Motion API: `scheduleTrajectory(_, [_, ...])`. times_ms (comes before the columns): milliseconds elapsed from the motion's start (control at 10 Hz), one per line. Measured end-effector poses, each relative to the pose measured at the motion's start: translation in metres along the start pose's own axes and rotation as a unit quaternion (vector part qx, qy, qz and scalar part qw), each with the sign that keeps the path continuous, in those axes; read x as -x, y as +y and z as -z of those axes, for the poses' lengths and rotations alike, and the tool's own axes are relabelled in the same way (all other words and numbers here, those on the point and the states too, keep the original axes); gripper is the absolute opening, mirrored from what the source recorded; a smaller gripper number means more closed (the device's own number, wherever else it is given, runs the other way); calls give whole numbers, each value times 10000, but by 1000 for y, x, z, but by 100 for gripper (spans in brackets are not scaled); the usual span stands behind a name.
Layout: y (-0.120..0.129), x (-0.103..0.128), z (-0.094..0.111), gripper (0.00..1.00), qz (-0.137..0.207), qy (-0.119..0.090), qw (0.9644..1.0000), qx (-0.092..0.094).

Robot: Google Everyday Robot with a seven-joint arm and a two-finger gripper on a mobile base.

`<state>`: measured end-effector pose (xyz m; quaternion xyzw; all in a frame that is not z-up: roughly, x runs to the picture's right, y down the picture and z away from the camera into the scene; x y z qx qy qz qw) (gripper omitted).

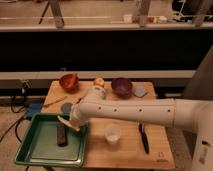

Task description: Place banana in tray

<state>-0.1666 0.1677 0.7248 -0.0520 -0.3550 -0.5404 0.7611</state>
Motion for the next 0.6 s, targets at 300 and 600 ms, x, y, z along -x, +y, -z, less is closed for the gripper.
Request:
scheduleTrajectory(300, [-2, 1, 0, 54, 30, -43, 10000, -19])
scheduleTrajectory(600, [-3, 3, 0, 70, 59, -88, 9999, -43])
